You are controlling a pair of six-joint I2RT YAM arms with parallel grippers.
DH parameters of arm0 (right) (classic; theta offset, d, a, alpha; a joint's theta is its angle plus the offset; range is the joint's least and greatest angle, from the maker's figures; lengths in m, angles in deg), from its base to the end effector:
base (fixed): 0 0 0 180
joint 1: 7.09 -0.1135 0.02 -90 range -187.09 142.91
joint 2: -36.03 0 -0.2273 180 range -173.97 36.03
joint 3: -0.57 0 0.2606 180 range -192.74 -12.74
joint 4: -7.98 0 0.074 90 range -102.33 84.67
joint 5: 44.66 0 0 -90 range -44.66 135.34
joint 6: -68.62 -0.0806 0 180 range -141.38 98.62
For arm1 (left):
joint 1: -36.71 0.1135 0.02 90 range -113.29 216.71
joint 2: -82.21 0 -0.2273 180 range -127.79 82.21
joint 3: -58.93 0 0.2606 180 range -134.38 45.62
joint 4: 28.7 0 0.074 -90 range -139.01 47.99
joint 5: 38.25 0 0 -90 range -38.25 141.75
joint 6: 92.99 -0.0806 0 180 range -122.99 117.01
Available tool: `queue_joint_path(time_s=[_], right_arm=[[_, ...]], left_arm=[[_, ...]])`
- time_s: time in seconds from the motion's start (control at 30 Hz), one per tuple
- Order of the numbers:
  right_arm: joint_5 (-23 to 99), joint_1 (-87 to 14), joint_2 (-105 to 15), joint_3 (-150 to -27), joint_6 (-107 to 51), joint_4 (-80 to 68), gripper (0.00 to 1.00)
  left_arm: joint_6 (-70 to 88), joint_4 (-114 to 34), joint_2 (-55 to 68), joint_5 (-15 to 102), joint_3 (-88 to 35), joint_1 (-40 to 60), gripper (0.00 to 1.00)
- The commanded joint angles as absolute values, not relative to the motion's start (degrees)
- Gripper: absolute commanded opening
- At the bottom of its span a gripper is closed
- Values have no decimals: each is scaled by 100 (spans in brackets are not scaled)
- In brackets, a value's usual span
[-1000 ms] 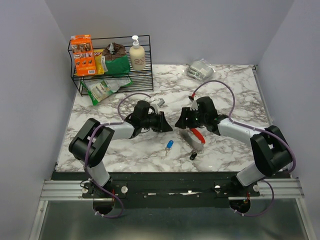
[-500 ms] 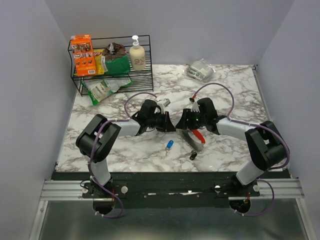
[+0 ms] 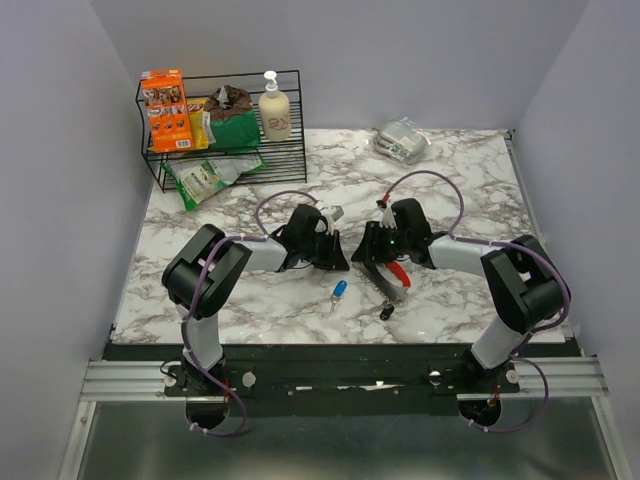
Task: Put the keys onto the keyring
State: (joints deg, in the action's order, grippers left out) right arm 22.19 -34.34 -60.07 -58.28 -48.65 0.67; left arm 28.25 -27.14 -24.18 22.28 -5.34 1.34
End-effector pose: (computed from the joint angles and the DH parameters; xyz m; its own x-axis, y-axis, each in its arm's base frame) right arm 0.3030 0.1917 0.0779 -0.8615 0.0302 -0.5069 -0.3098 0.7598 0.5717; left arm 0.2926 -0.2563 0.0630 -0.8728 0.0658 -0.4837 0.4165 0.6172 -0.6675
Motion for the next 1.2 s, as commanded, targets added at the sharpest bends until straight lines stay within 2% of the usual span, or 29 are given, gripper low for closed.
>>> queue_joint_path(time_s=[0.0, 0.43, 1.17], right_arm=[[2065, -3408, -6179, -5783, -4907, 197, 50], [1906, -3408, -6171, -5686, -4907, 249, 45], [2144, -3408, -6039, -5756, -4538, -313, 46]], left_arm=[[2768, -2690, -2563, 2389, -615, 112, 11], [2786, -2663, -2669, 2380, -659, 103, 11], [2795, -2725, -2484, 2398, -545, 77, 11]])
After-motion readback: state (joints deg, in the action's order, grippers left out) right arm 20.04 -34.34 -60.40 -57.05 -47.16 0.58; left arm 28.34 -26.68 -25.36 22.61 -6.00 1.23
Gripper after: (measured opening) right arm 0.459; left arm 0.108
